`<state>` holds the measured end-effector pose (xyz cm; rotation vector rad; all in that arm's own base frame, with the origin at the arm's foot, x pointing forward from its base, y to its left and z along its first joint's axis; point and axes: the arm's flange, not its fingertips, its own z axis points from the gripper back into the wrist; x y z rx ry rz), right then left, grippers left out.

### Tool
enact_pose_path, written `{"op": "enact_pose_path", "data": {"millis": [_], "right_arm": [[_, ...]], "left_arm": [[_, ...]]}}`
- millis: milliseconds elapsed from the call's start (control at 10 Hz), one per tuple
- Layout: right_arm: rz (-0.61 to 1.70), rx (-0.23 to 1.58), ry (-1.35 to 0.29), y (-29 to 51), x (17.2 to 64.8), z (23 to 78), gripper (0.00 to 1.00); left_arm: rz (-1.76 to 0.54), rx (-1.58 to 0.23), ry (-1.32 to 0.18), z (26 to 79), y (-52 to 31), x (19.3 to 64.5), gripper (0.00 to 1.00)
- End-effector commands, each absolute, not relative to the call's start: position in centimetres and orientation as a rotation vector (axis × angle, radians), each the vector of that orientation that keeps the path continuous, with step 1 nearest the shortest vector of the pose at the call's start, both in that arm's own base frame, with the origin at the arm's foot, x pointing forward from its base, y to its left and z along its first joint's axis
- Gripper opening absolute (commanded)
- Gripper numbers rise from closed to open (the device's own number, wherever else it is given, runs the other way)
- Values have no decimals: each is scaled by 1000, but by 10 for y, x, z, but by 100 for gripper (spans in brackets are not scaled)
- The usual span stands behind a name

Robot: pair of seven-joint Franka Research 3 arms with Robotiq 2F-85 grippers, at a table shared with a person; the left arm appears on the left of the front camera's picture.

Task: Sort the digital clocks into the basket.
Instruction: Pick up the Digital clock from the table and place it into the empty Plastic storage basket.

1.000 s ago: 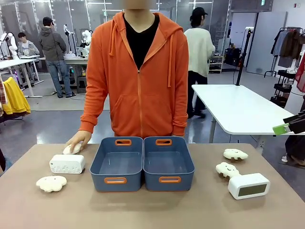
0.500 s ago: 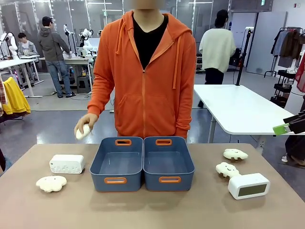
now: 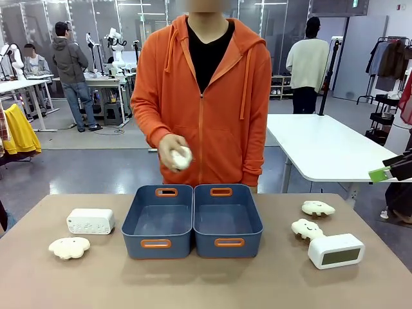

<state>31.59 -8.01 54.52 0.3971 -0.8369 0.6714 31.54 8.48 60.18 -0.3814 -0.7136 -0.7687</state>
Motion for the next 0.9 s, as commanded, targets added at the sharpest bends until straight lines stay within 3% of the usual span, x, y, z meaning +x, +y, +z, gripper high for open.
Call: {"op": "enact_pose_path", "data": {"millis": [0, 800], "right_arm": [[689, 402, -840, -81, 317, 544, 100], [672, 397, -837, -80, 316, 545, 100]], "left_arm": [[-792, -398, -719, 604, 86, 315, 100], [-792, -398, -719, 604, 86, 315, 100]]}}
